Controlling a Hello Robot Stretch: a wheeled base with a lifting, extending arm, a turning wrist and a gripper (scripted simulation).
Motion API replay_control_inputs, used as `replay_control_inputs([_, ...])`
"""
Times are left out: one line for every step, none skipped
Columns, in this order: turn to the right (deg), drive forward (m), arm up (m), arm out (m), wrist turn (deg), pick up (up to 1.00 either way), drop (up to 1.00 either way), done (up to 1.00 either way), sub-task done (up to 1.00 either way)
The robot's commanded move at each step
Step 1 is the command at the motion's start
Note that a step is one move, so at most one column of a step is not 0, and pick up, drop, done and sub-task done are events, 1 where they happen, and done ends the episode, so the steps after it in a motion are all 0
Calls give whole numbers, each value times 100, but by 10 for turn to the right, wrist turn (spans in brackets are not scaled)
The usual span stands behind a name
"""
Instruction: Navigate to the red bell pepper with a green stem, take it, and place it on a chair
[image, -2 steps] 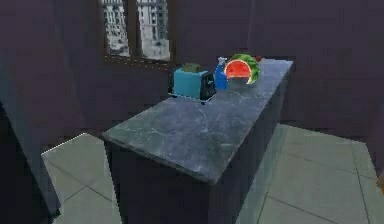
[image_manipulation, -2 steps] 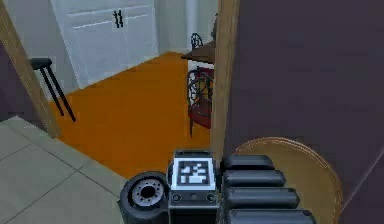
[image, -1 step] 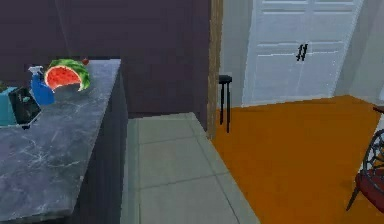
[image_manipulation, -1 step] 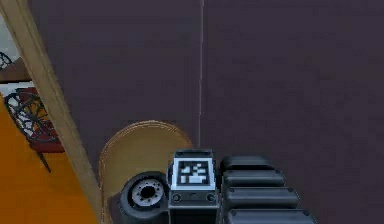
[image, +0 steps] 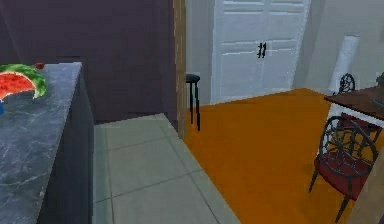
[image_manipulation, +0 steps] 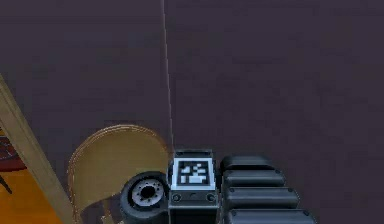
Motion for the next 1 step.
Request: replay_control_inputs([0,0,0,18,0,0,0,0,0])
